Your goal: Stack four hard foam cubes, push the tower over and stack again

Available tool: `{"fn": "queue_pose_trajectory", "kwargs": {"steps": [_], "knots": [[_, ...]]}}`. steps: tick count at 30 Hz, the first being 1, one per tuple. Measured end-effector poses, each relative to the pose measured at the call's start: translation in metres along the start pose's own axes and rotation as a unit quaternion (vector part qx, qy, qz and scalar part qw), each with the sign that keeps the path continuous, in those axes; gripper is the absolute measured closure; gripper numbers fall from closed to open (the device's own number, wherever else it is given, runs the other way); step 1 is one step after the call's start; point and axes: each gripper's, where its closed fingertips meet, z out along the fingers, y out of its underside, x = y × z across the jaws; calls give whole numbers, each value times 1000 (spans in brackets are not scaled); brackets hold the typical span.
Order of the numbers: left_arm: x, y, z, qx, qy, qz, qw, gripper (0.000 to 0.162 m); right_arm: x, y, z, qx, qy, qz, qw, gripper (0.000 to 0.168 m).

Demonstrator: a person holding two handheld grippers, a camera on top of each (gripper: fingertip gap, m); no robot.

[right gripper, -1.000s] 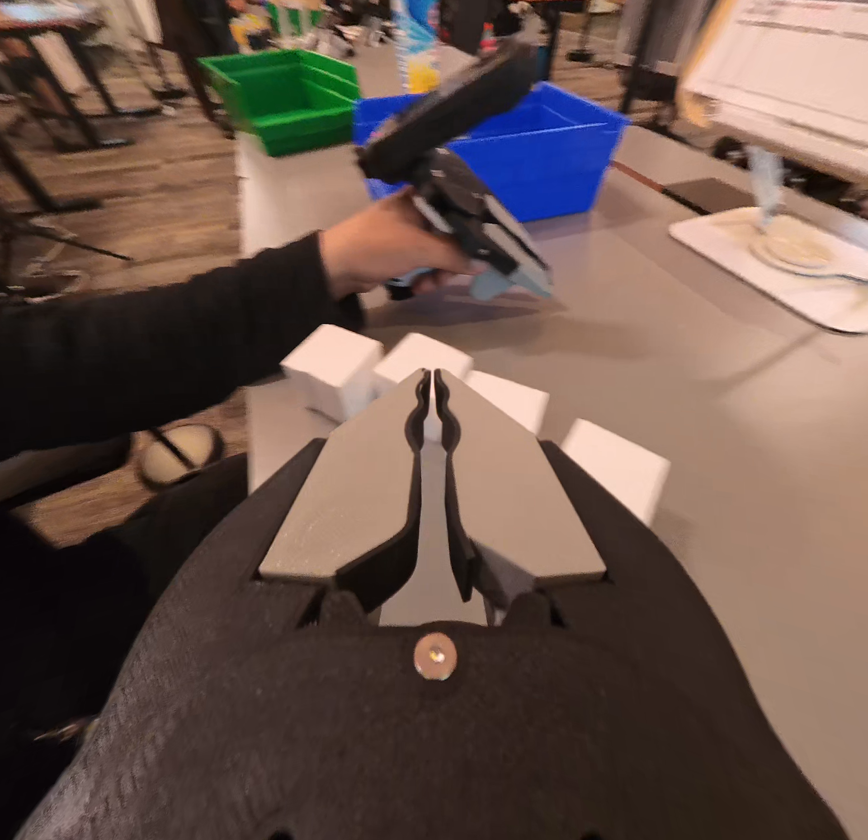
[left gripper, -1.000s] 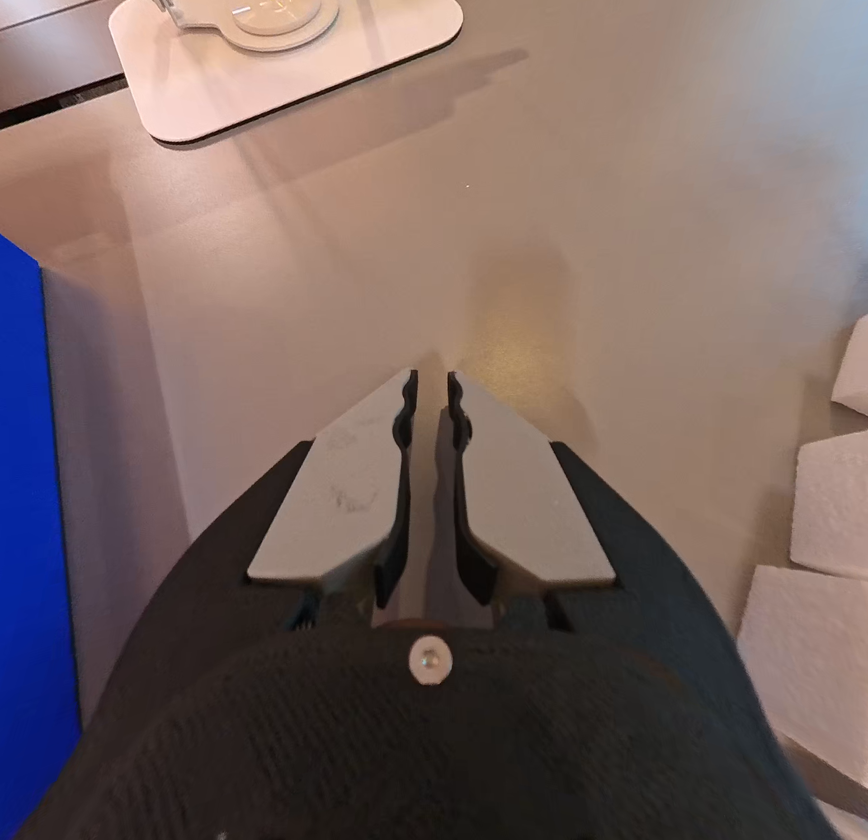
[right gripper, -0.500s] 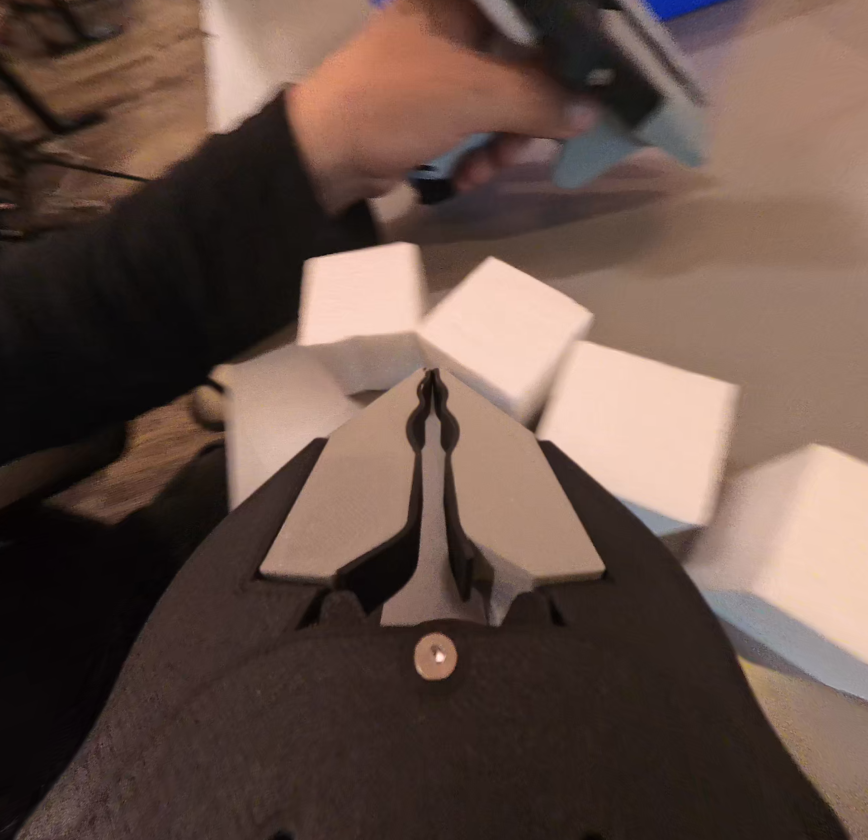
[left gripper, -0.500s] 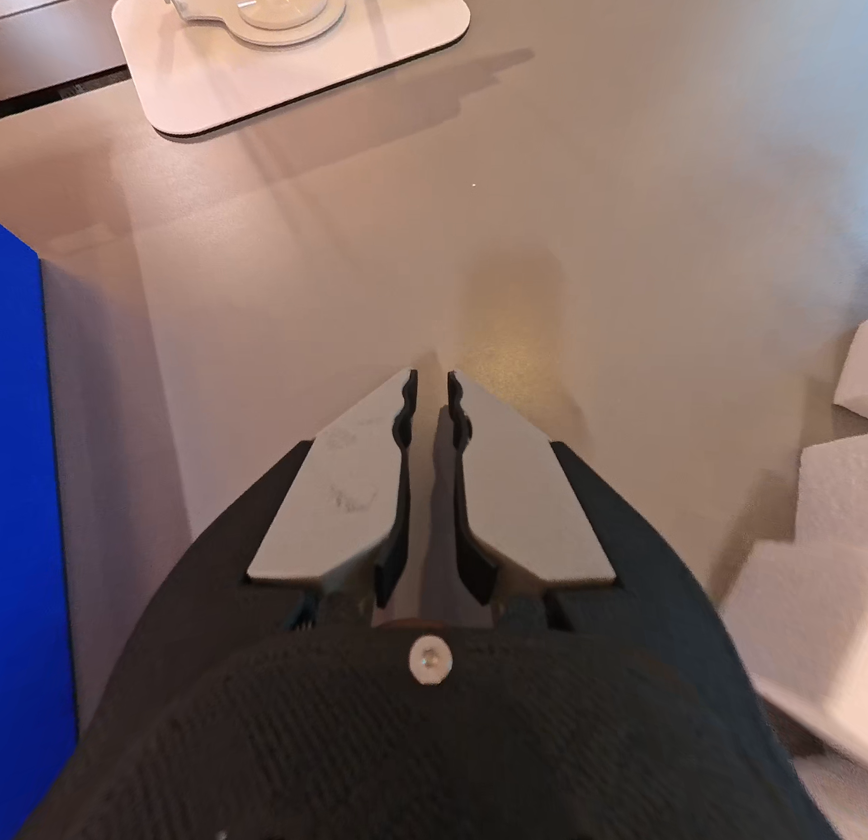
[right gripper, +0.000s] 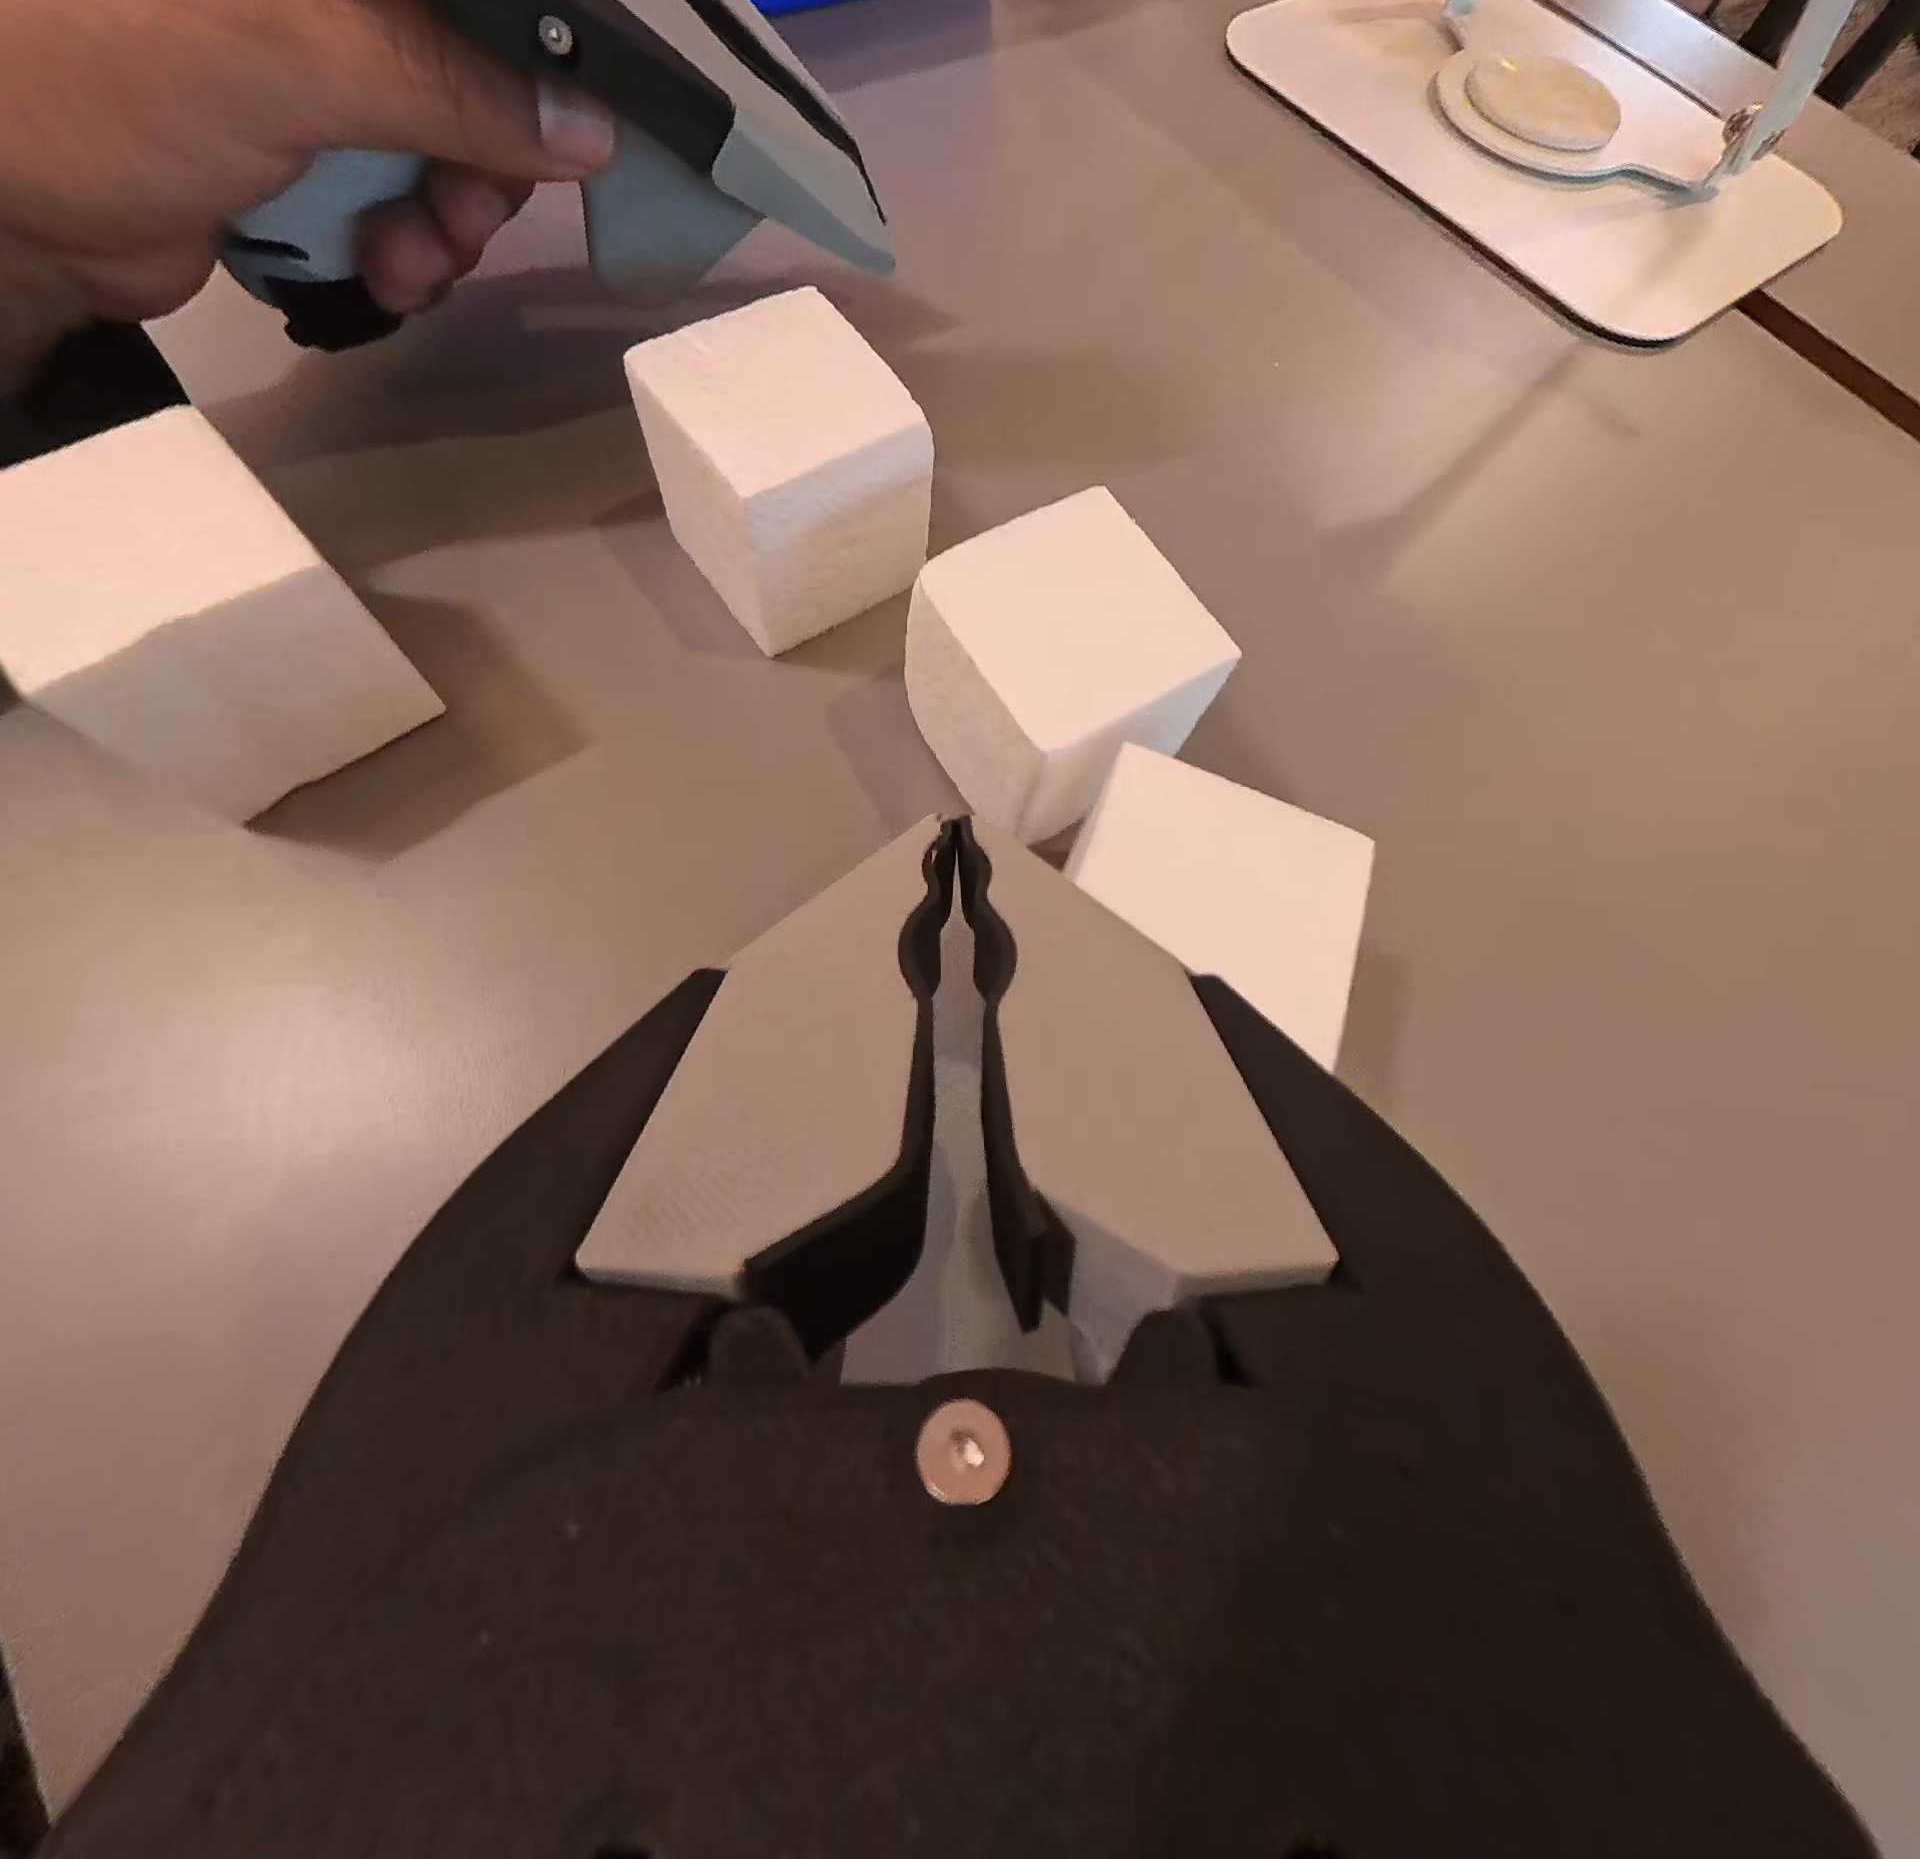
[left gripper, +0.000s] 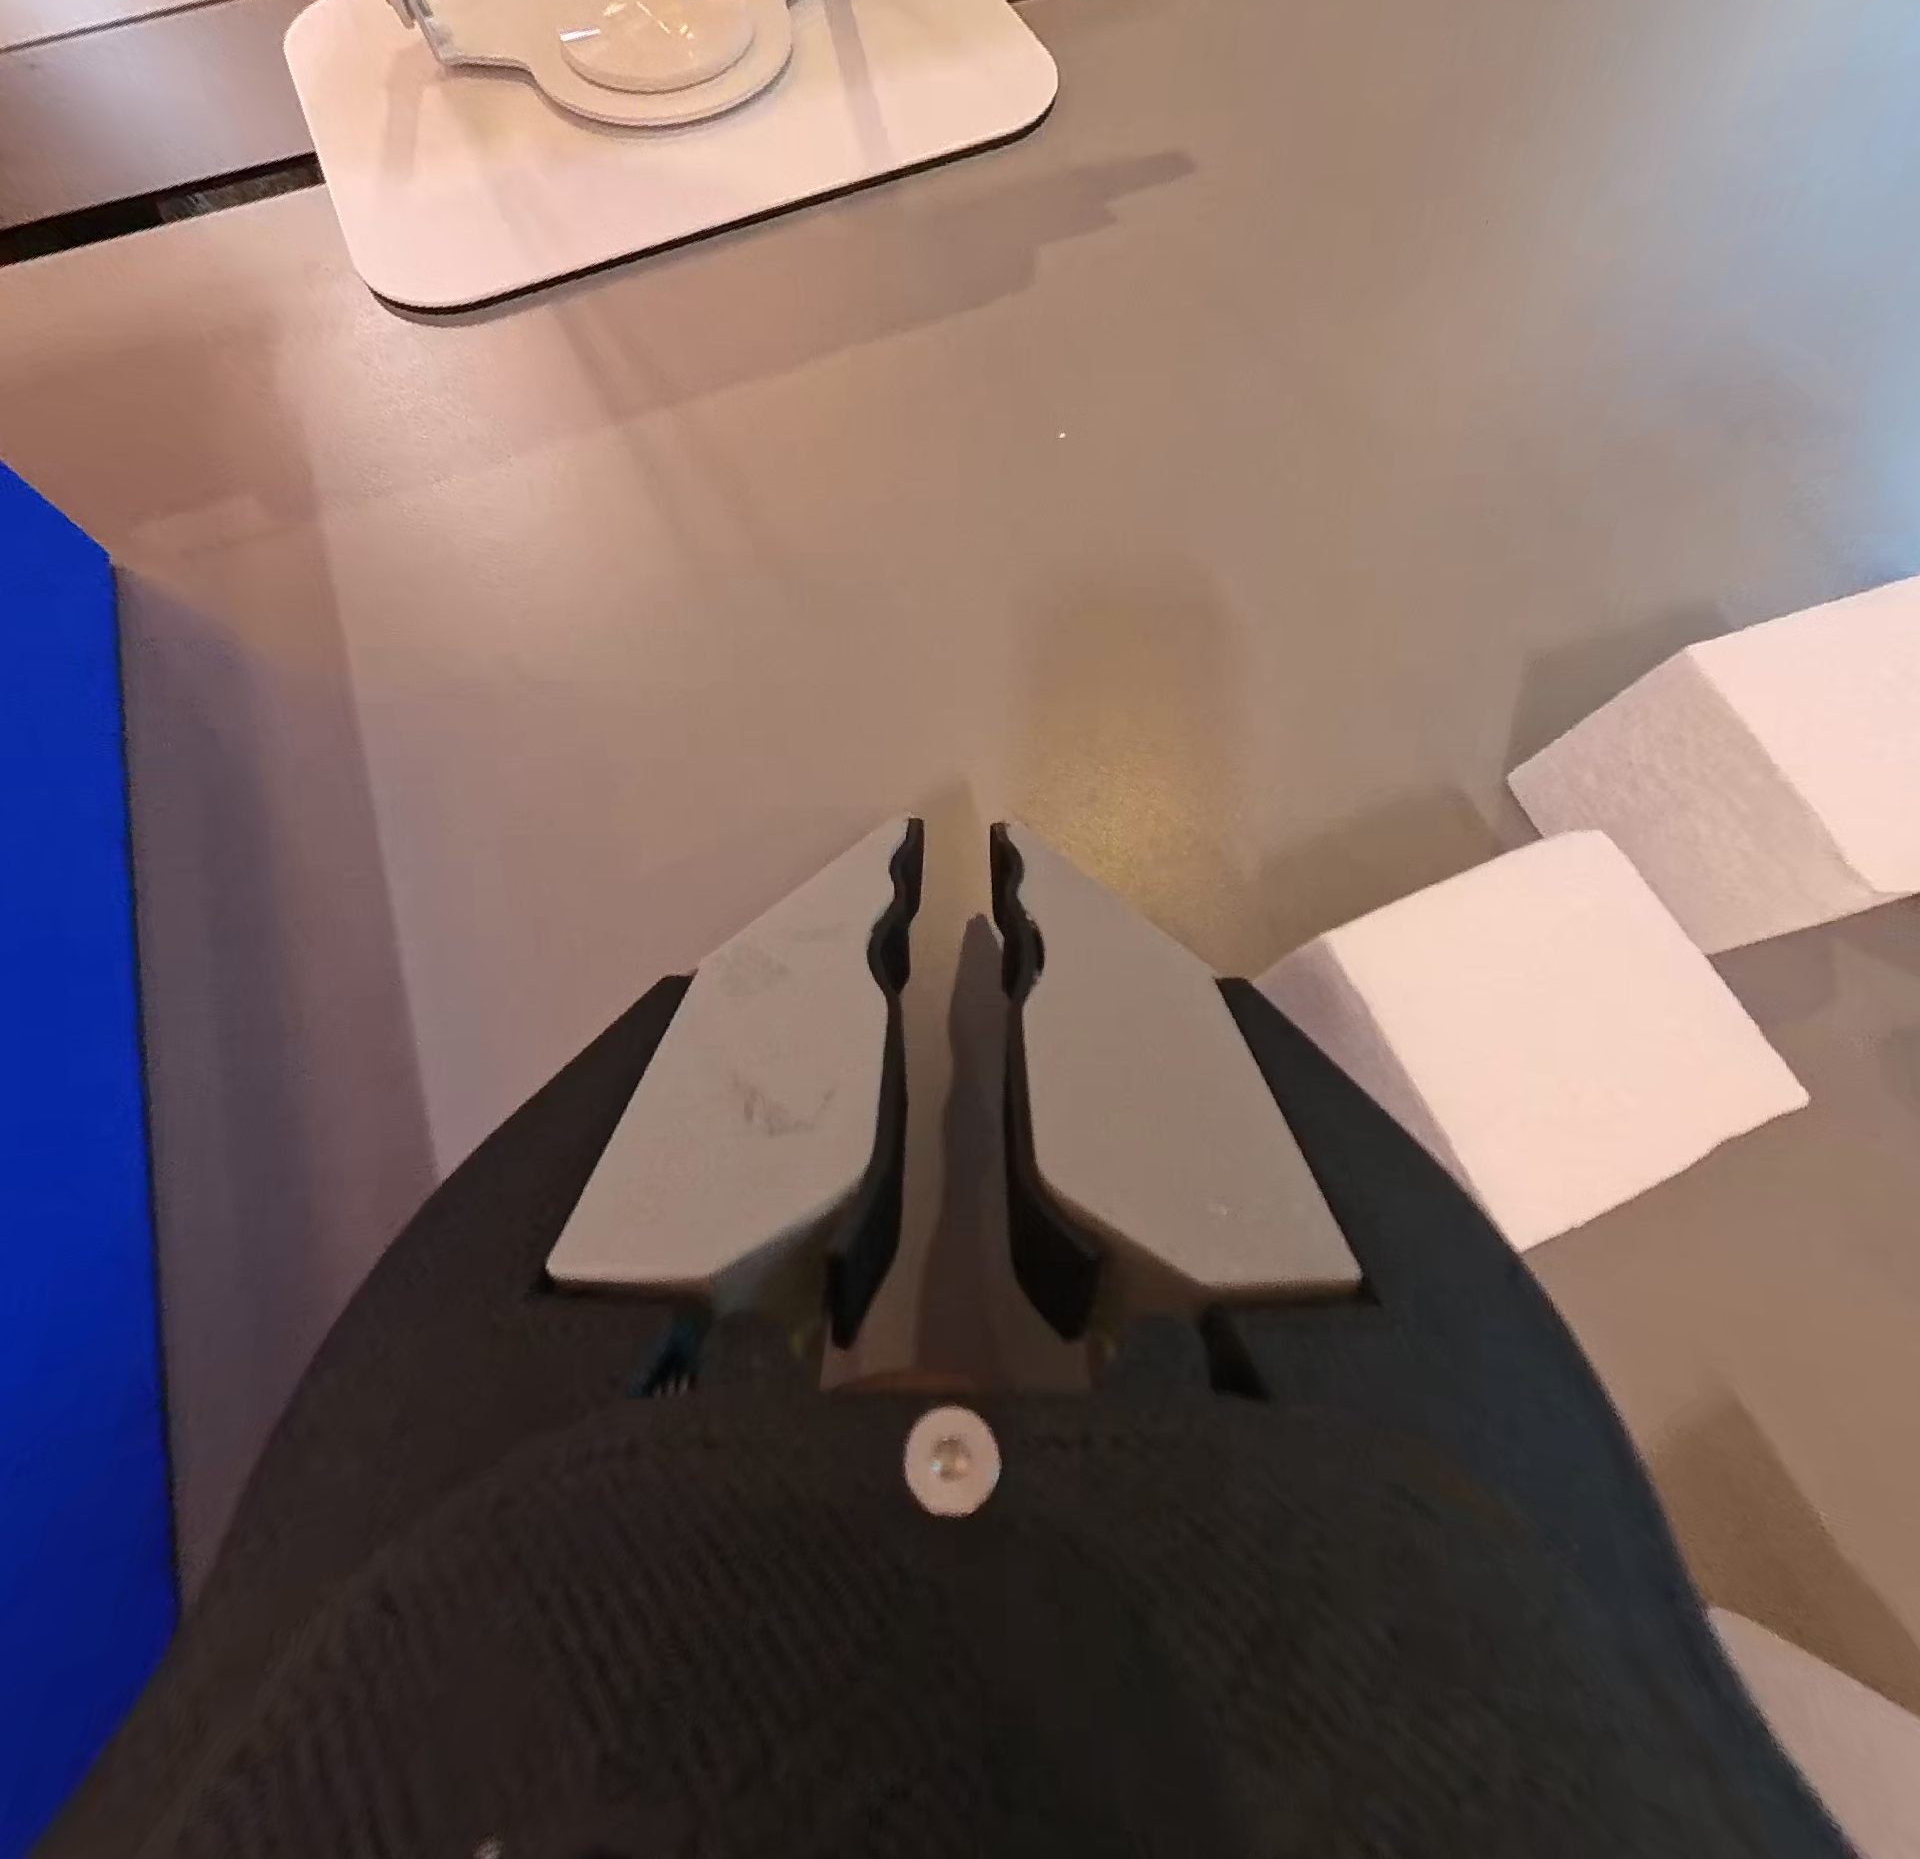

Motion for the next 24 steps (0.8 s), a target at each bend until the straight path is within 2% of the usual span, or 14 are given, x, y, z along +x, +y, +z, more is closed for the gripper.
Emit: {"fn": "queue_pose_trajectory", "kwargs": {"steps": [5,6,8,13,16,17,19,22,24], "knots": [[1,1,1,-2,-1,3,1000,151,37,6,9,-21,66,-2,998,168],[2,2,2,-4,-2,5,1000,151,37,7,11,-29,57,7,998,168],[1,4,4,-8,-4,8,1000,151,16,-2,9,-3,9,21,1000,167],[0,0,2,1,-1,-5,1000,151,-87,-28,-10,68,-173,-3,983,134],[-1,0,2,2,-2,-9,1000,151,-132,-38,-17,89,-222,-35,970,115],[-1,0,2,2,-2,-10,1000,151,-144,-41,-20,95,-238,-47,965,115],[-2,1,2,2,-2,-13,1000,151,-157,-45,-17,98,-244,-59,963,114],[-2,2,2,-1,-2,-12,1000,151,-156,-42,3,79,-207,-79,972,113],[-2,1,2,0,-3,-11,1000,151,-149,-48,15,88,-170,-83,978,122]]}}
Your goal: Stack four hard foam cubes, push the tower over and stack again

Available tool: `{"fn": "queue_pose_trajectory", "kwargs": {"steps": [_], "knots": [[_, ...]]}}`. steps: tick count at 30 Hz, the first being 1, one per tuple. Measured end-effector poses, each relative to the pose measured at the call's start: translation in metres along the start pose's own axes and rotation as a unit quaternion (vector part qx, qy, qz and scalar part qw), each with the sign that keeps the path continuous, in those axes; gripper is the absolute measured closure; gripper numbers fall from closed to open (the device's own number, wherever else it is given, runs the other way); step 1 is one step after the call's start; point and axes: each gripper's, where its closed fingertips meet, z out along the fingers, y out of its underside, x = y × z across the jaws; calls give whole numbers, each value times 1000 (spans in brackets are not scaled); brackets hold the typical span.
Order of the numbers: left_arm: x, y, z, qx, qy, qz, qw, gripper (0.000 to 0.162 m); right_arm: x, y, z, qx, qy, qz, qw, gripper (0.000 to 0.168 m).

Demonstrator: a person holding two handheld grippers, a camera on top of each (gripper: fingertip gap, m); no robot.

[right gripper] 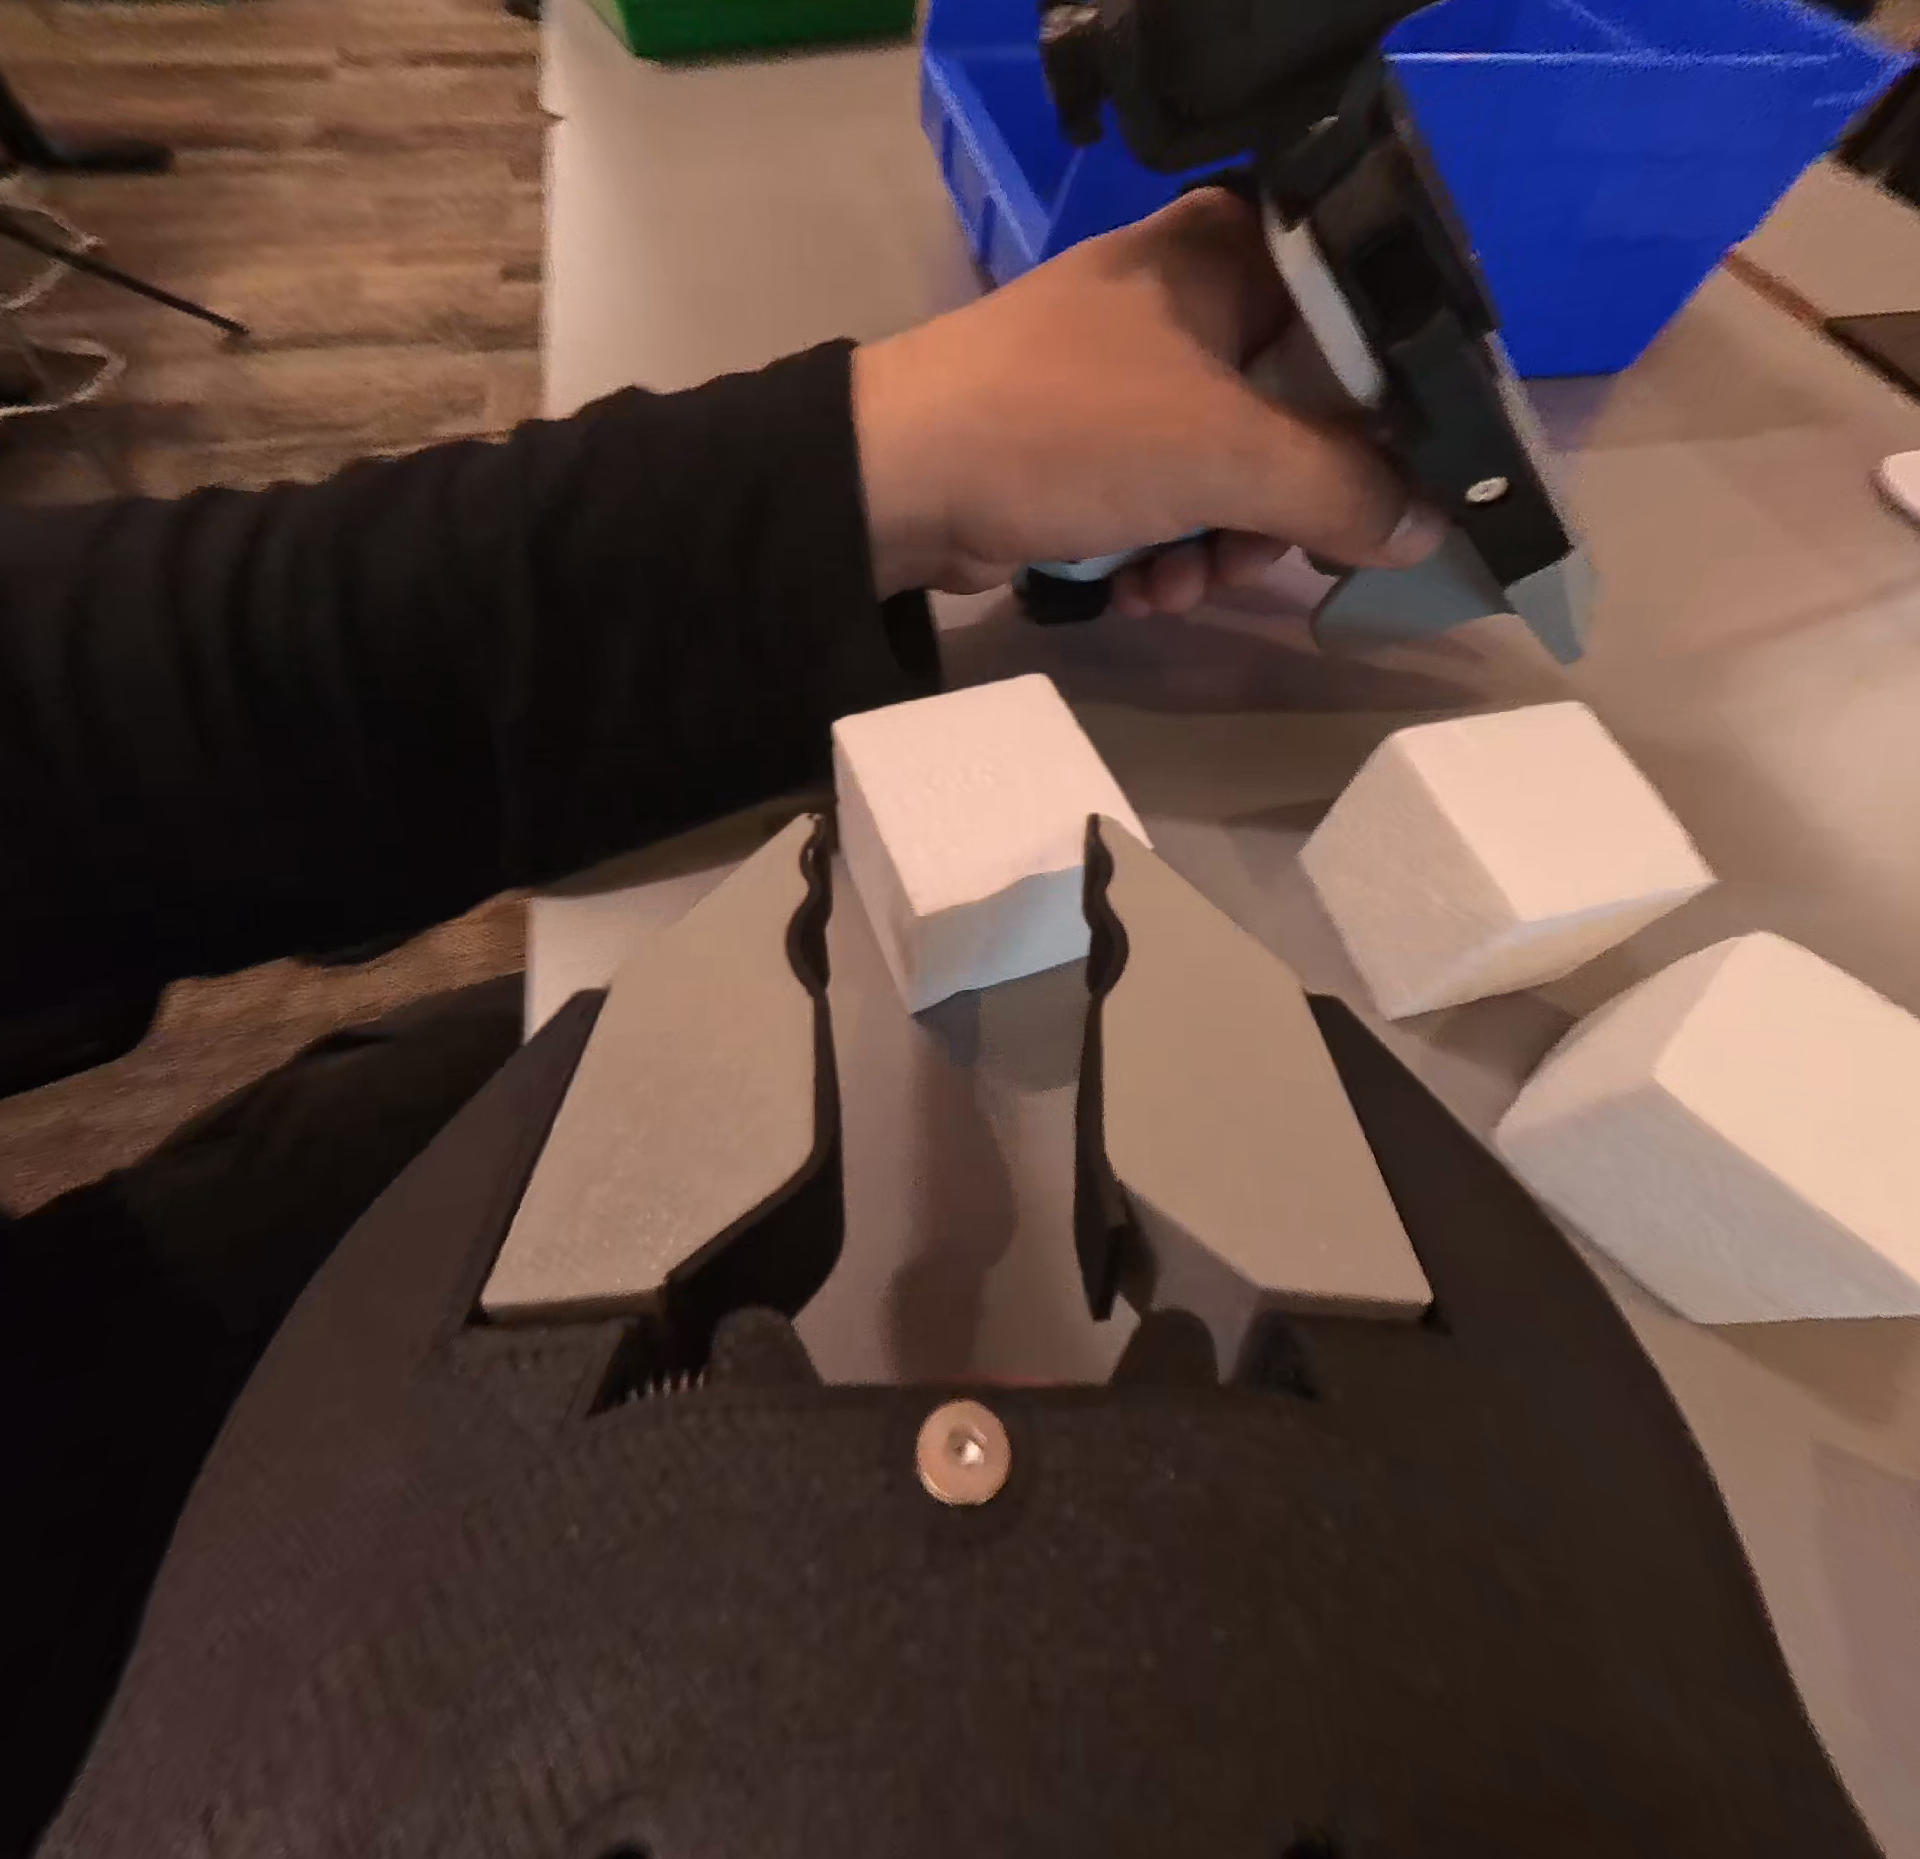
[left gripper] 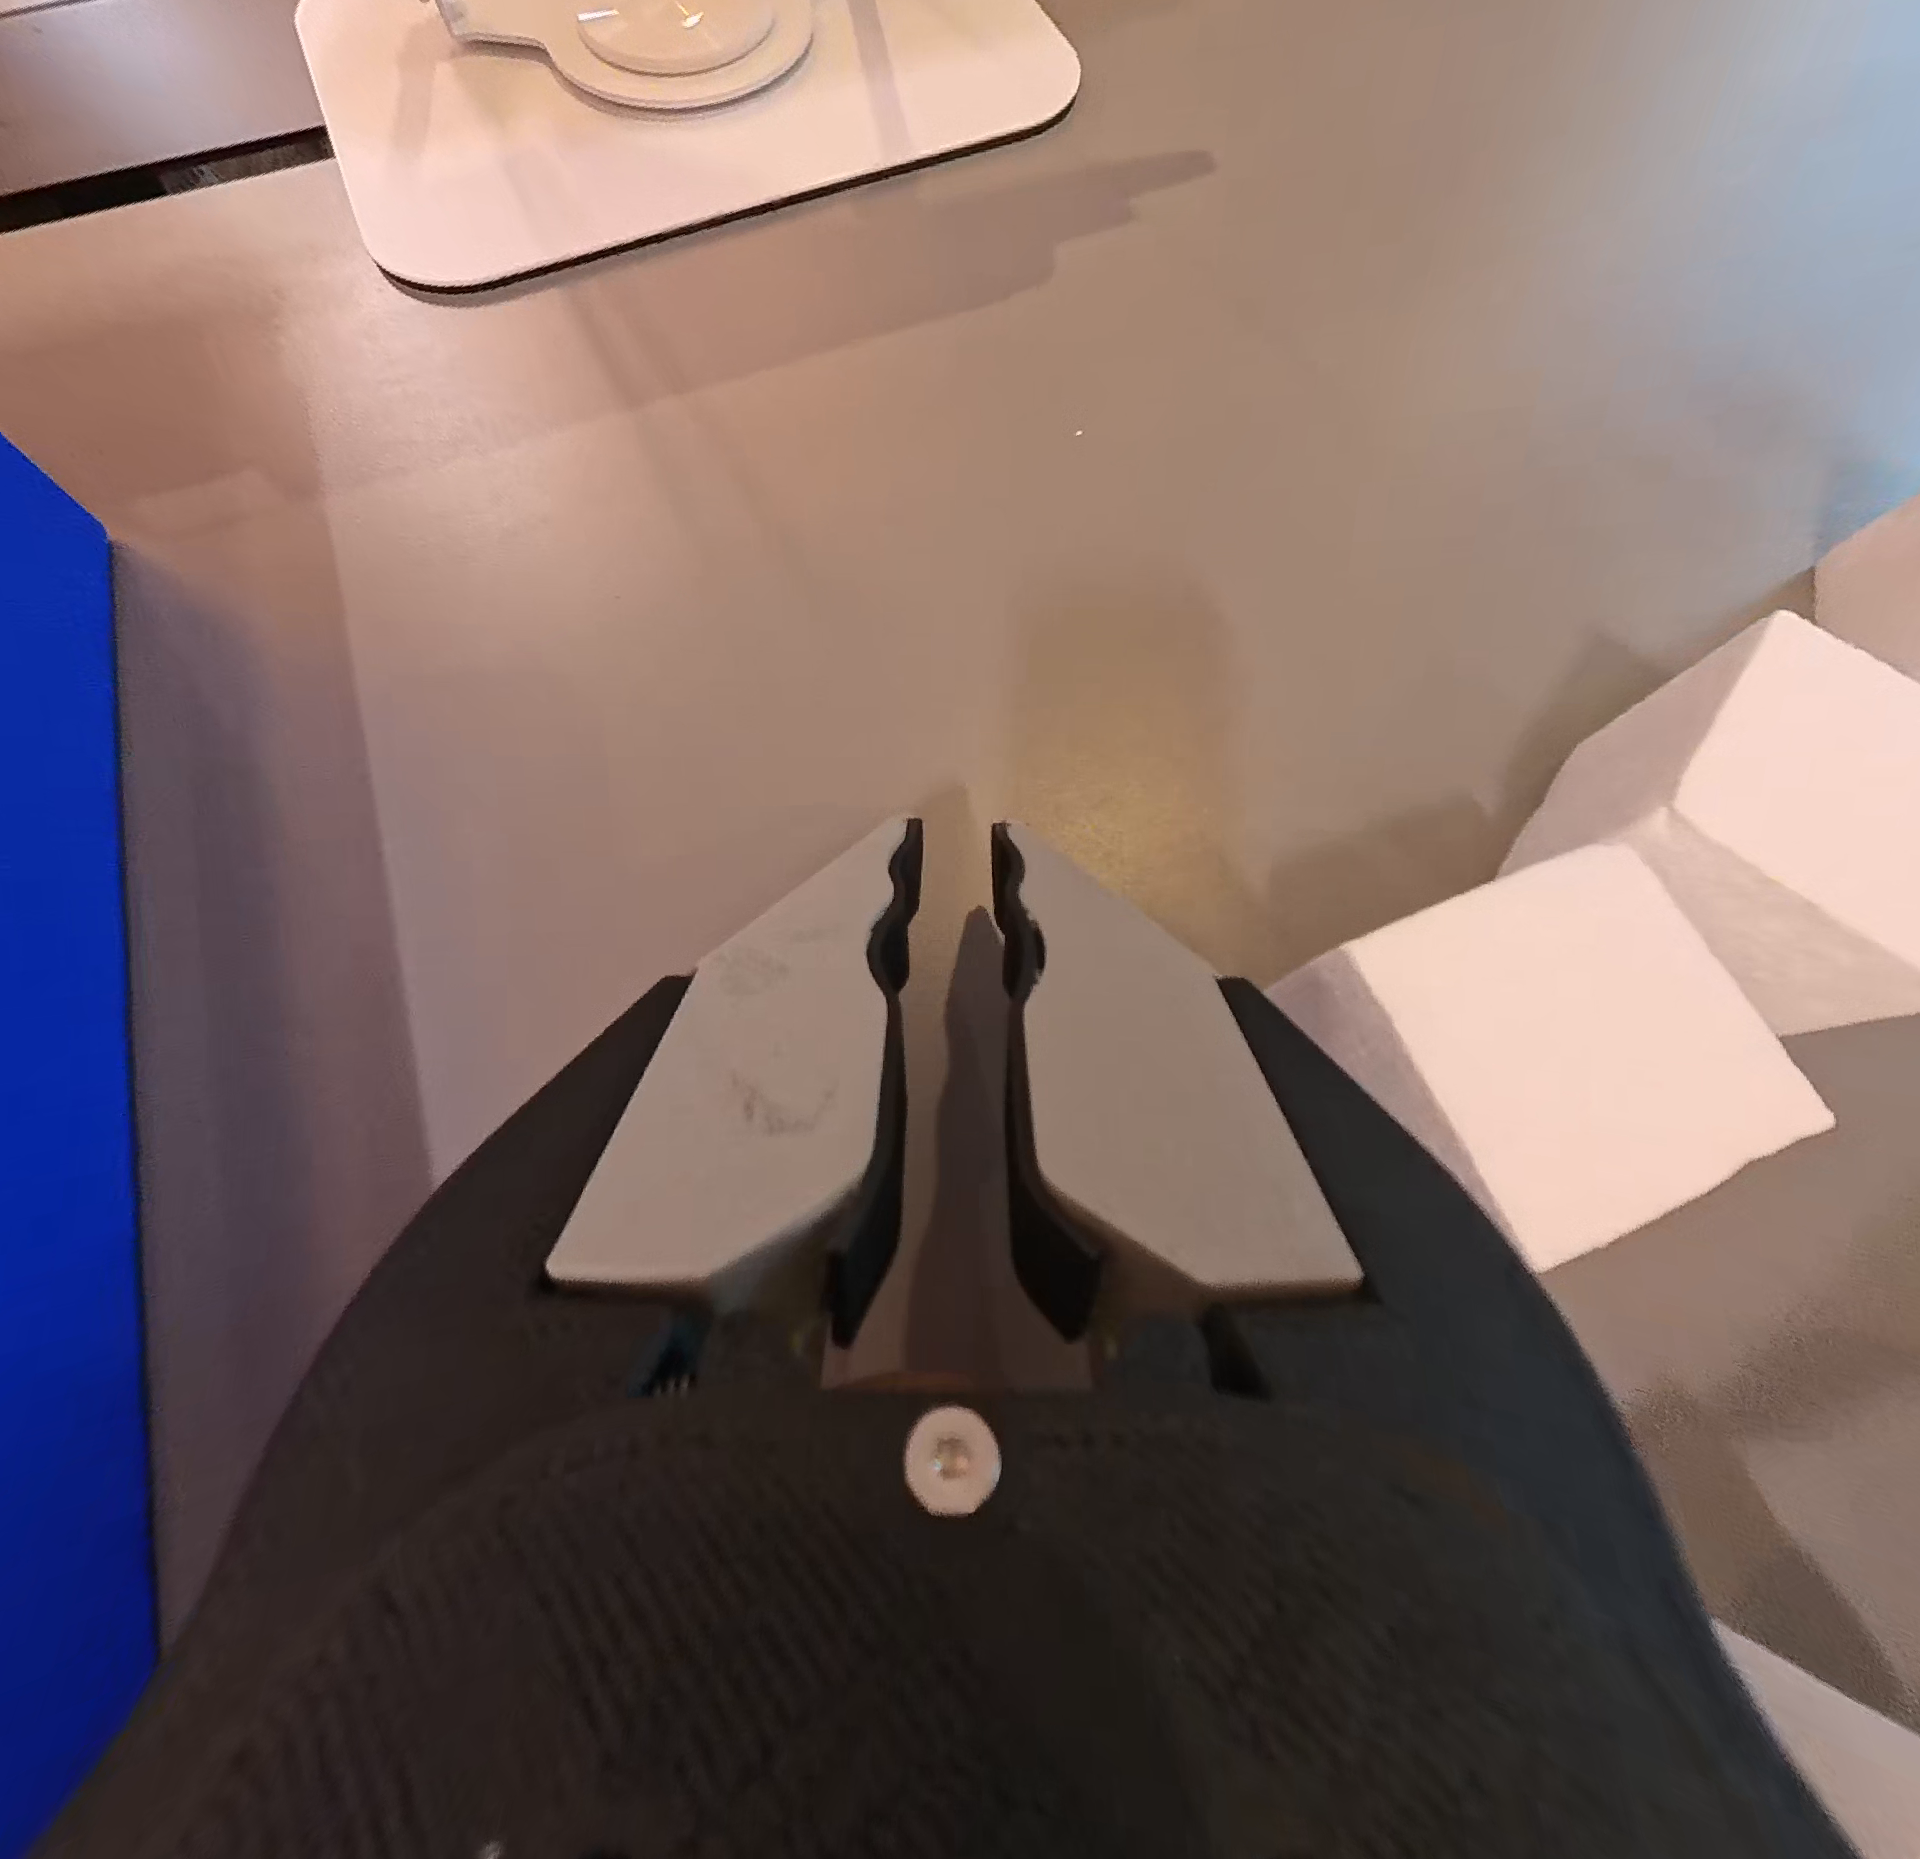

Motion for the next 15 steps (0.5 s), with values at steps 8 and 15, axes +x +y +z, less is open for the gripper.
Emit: {"fn": "queue_pose_trajectory", "kwargs": {"steps": [8,15], "knots": [[-12,-10,-10,32,-2,-34,999,151,41,-21,-3,7,50,-24,998,115],[-10,-10,-10,33,-5,-26,999,151,101,-10,-12,-87,11,-73,993,116]]}}
